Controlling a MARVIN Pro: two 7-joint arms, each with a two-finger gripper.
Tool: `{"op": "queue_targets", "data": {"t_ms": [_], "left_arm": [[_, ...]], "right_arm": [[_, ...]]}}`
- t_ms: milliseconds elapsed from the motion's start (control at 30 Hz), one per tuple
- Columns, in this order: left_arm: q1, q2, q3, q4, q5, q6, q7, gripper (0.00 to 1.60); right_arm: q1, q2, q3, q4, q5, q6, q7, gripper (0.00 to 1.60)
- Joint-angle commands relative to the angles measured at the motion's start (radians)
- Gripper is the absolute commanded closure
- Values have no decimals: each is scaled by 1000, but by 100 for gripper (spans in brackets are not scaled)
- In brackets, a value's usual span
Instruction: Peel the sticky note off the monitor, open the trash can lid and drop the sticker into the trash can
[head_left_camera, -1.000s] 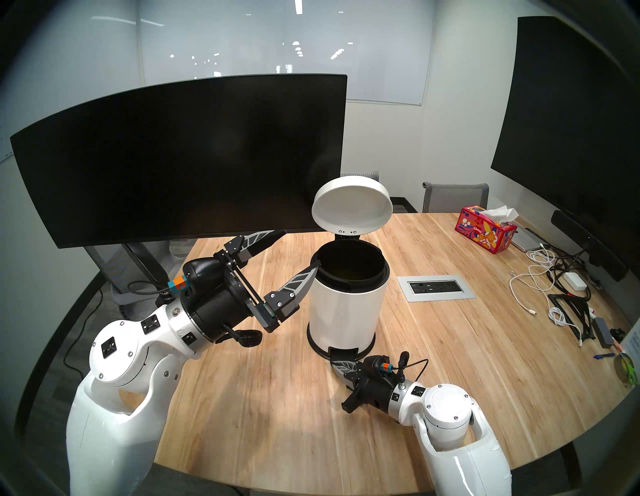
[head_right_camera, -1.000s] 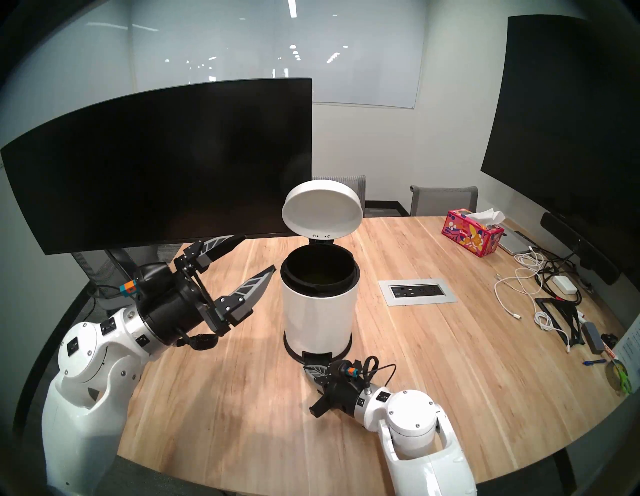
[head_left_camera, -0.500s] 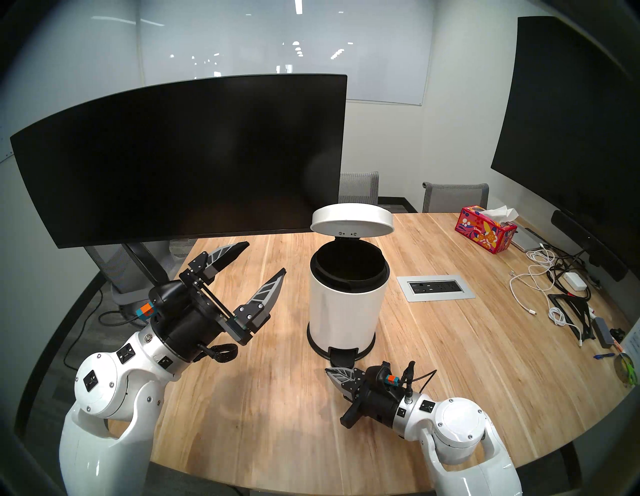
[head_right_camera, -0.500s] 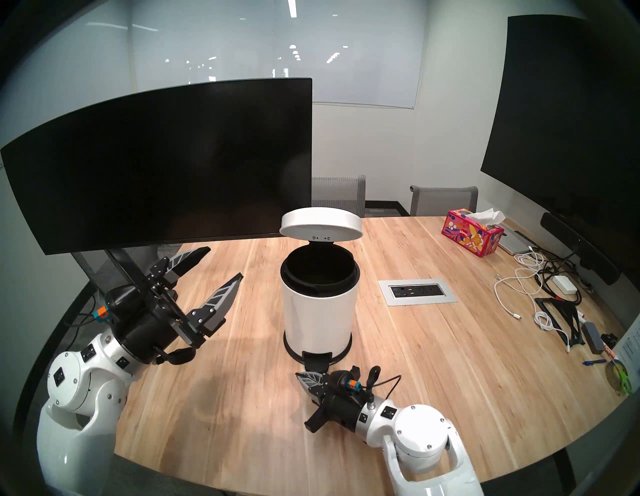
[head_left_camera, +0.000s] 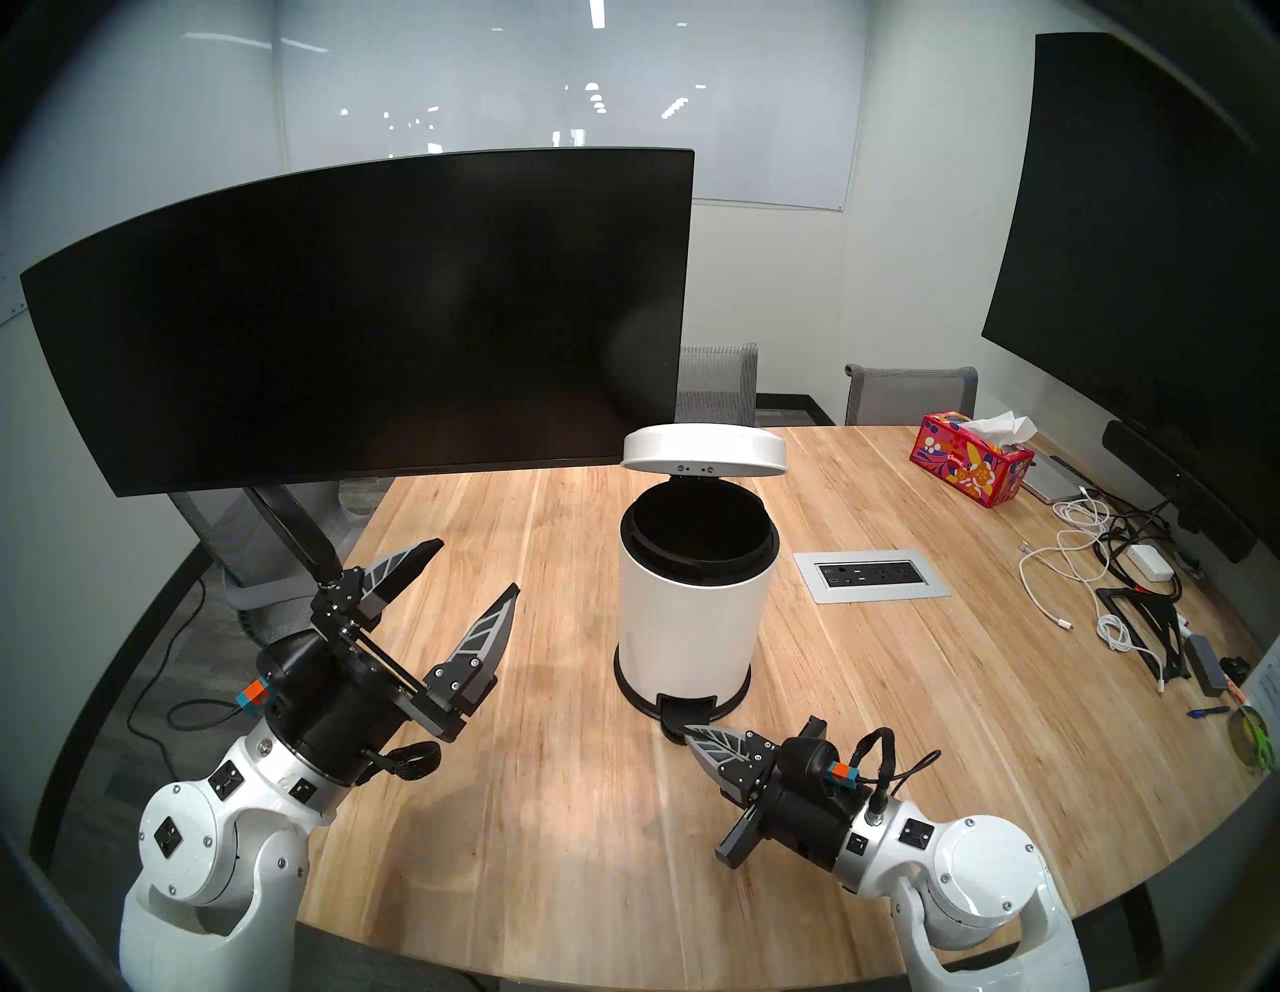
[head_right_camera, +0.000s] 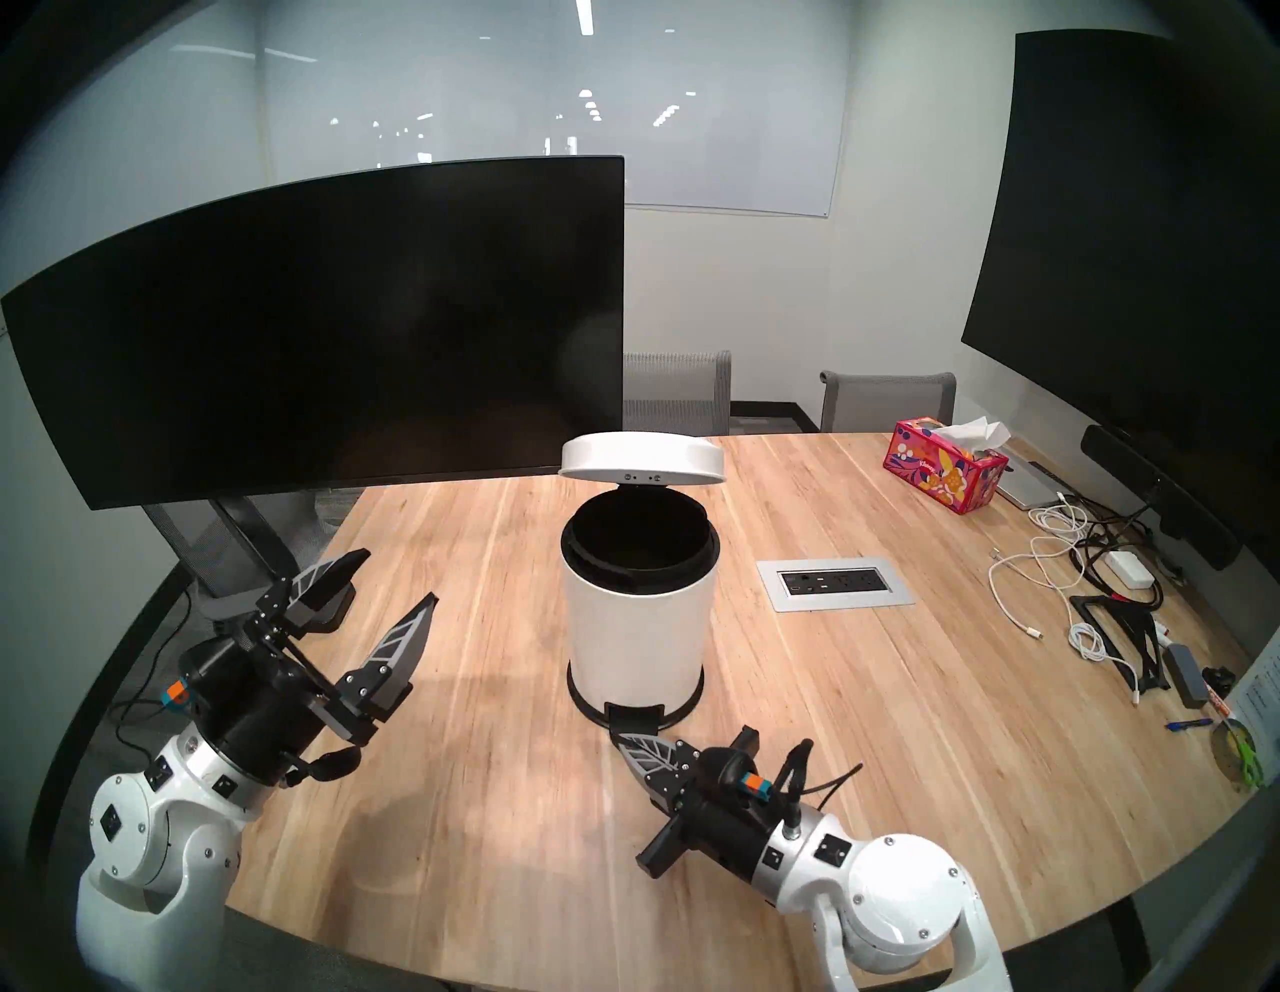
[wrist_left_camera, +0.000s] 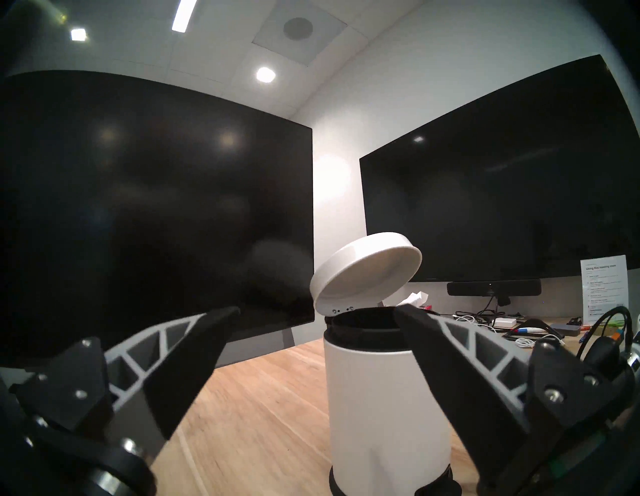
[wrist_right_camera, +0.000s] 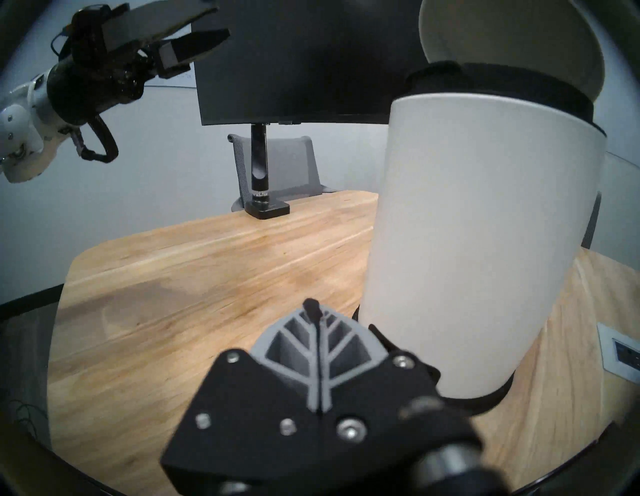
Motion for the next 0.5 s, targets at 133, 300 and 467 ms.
{"op": "queue_targets", "data": {"t_ms": [133, 300, 467], "left_arm": [[156, -97, -19, 22, 6, -111, 5, 0], [220, -141, -18, 33, 8, -177, 12, 0], [265, -188, -11, 39, 10, -257, 12, 0]], "right_arm": [[-127, -34, 81, -161, 47, -87, -34, 160], [-180, -61, 123, -210, 67, -133, -62, 160], [-234, -90, 142, -213, 94, -190, -80, 160]]}}
